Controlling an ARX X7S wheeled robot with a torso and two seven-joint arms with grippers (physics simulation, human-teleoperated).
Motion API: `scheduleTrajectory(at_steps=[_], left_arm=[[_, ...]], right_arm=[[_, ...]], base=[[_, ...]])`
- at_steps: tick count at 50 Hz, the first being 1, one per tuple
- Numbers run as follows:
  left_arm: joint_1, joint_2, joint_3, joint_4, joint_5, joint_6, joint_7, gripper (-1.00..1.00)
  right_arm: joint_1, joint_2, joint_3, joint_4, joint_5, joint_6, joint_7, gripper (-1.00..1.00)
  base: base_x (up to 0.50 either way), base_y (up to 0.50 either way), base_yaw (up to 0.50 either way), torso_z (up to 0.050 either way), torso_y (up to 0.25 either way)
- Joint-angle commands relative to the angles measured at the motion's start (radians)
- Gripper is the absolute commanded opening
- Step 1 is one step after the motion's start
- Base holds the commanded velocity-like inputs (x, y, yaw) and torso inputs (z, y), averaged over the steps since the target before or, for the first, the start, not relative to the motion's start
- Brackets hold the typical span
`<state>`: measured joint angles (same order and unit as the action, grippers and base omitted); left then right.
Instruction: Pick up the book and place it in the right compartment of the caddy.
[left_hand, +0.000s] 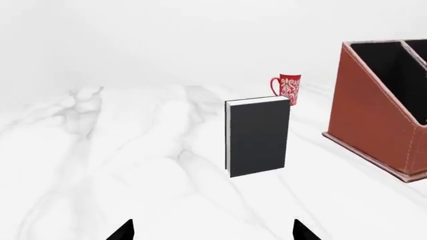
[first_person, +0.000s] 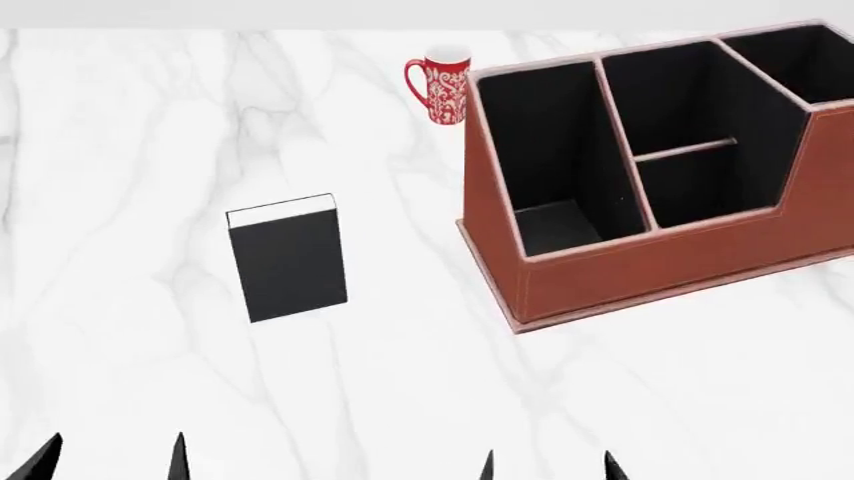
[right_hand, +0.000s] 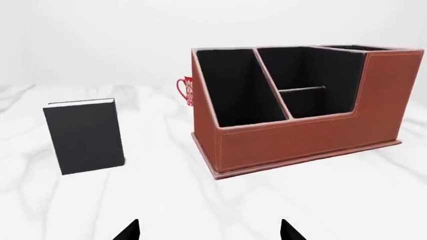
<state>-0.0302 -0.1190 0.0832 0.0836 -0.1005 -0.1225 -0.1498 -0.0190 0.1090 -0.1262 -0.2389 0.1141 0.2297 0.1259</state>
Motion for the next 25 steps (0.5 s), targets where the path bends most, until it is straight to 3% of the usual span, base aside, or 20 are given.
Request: scheduleTrajectory(at_steps=[1, 11, 25], left_arm=[[-0.044, -0.073, -0.188, 0.32, -0.009, -0.331, -0.106, 1.0], [-0.07, -0.186, -0.504, 0.617, -0.088, -0.629, -0.156, 1.0], [-0.025, -0.228, -0.871, 0.683, -0.169, -0.727, -0.136, 1.0]], right_arm=[[0.195, 0.018, 0.061, -0.275, 0.099, 0.465, 0.008, 1.0], [0.557, 0.03, 0.145, -0.399, 0.211, 0.861, 0.048, 1.0], [0.848, 0.024, 0.202, -0.326, 0.258, 1.08, 0.081, 1.0]], base=[[0.0, 0.0, 0.0, 0.0, 0.0], [0.42, 0.0, 0.0, 0.0, 0.0], [0.5, 0.0, 0.0, 0.0, 0.0]])
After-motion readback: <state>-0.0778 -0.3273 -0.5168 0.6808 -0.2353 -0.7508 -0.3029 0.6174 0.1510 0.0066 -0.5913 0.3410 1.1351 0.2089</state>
